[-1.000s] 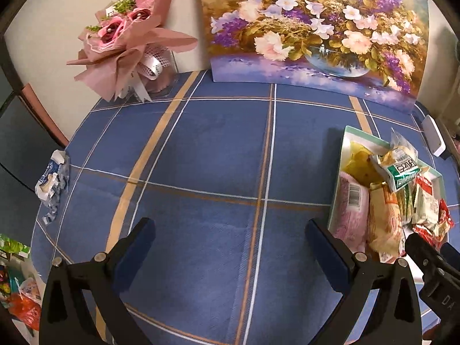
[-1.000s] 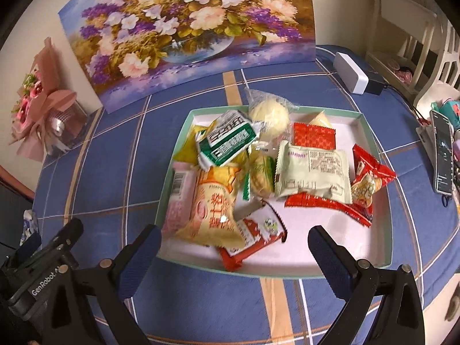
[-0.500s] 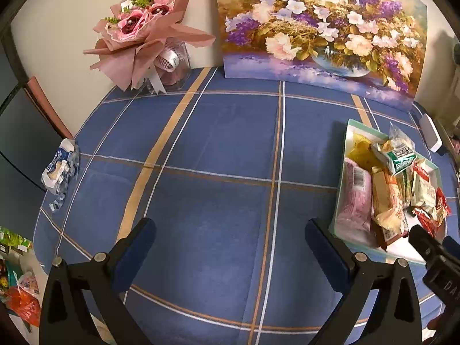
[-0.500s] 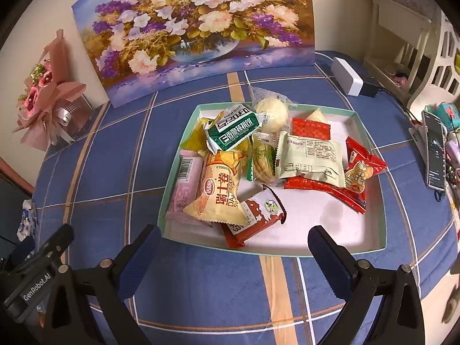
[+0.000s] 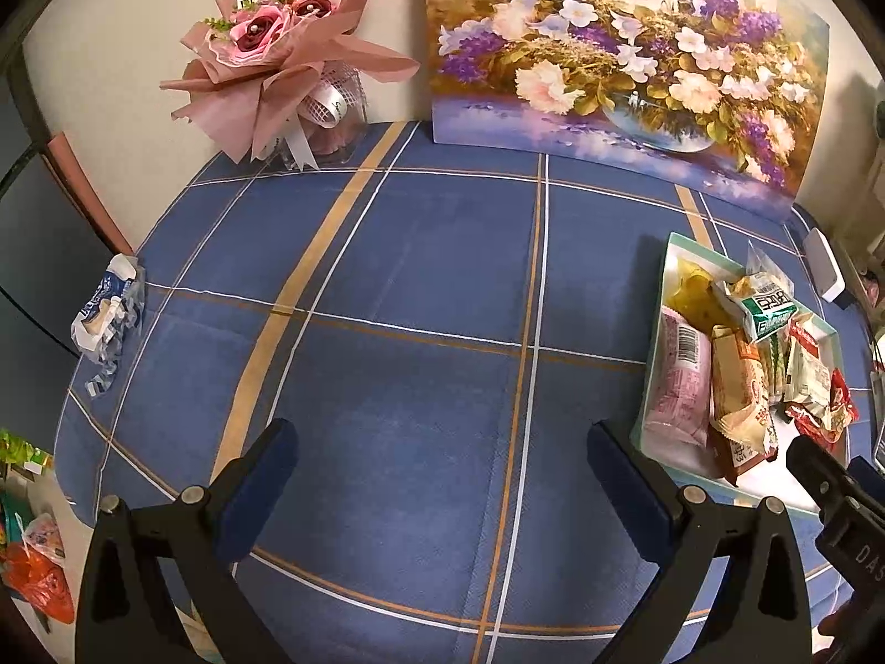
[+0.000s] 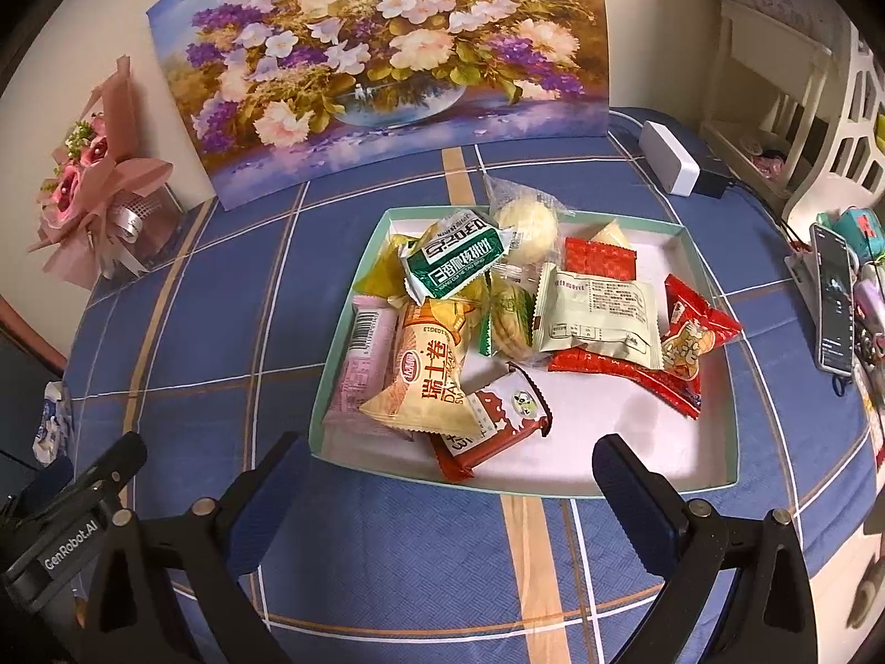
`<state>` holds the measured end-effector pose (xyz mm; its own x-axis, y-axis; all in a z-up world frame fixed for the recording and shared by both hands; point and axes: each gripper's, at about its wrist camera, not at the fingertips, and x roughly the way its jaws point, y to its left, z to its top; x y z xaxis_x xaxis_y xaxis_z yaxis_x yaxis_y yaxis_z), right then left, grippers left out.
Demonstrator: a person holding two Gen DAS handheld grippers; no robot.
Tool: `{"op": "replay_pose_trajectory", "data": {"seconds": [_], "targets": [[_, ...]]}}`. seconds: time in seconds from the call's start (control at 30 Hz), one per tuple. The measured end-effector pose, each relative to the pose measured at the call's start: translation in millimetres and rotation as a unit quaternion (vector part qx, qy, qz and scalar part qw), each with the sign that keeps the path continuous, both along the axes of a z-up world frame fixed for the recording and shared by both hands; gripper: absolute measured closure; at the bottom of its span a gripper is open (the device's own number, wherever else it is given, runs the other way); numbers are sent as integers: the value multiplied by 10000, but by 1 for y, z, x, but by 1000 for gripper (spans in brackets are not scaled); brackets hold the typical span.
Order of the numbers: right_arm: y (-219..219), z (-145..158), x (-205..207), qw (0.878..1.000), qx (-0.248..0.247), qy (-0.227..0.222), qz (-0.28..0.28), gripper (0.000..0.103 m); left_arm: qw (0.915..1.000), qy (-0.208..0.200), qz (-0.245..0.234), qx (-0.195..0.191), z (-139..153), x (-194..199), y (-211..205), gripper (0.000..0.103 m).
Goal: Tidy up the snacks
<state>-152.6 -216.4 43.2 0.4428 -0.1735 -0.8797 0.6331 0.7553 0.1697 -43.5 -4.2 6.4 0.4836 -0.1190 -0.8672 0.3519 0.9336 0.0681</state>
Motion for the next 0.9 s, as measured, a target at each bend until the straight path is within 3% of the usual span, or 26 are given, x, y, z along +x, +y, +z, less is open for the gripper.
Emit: {"op": "replay_pose_trajectory", "data": {"seconds": [0.9], "targets": [[0,-6,4,9999,25,79,62,0,10000,77,7,-30,-1,5,3,0]]}}
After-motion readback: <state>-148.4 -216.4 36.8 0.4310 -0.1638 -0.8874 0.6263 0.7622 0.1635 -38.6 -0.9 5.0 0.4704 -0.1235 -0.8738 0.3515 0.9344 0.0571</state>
